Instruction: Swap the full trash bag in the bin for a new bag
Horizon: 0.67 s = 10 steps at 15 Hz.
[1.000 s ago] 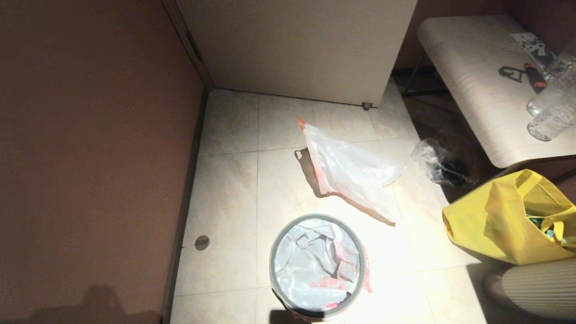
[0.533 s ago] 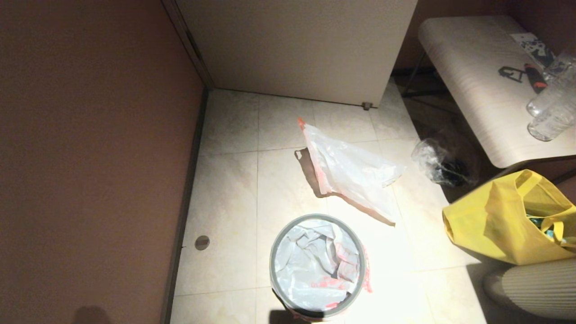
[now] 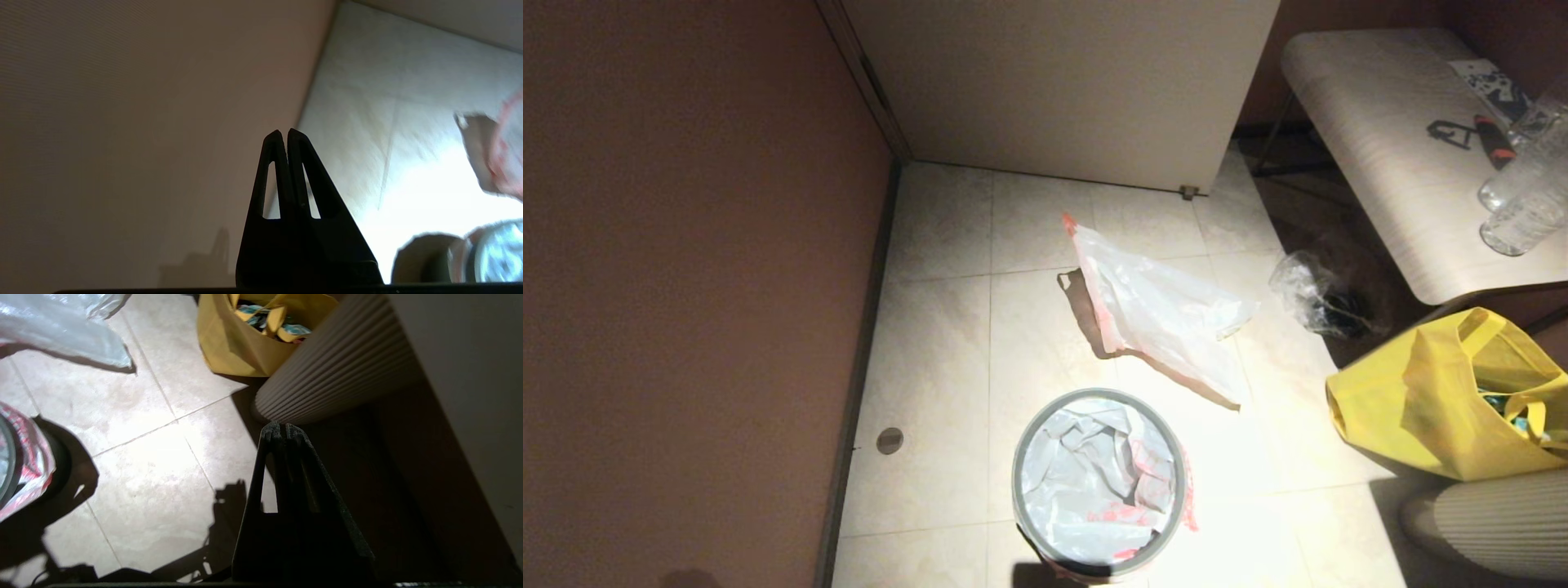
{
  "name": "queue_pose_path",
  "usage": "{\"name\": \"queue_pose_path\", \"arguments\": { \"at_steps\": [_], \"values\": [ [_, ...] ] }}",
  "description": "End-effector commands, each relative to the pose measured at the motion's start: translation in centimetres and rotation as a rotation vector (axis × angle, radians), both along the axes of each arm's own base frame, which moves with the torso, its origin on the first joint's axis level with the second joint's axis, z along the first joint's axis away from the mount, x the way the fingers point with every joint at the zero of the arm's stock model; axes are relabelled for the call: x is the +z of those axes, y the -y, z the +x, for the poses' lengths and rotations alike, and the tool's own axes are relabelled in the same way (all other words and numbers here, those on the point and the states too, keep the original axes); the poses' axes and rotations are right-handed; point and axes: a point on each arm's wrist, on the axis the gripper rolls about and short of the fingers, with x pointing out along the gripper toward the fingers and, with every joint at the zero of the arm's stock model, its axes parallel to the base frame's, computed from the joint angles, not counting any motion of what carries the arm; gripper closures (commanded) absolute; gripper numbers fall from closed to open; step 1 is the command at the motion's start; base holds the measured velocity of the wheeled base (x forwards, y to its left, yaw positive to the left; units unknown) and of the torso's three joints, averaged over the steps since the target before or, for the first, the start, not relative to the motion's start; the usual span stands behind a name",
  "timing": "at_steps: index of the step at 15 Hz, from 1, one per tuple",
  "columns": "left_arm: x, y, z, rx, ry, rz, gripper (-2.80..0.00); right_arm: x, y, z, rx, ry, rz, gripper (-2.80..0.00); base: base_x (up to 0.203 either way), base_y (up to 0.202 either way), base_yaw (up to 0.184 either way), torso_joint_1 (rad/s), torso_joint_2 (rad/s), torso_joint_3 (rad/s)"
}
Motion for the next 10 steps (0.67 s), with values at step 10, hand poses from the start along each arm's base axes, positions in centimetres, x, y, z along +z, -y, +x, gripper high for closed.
{"name": "queue_pose_path", "arguments": {
  "at_steps": [10],
  "values": [
    [-6.3,0.8,-1.0,-0.393,-0.005,0.053,0.00,-1.5,0.4,-0.2,0.009,-0.005,-0.009,0.00,0.000,0.000,0.000,0.000,0.00,0.000]
  ]
}}
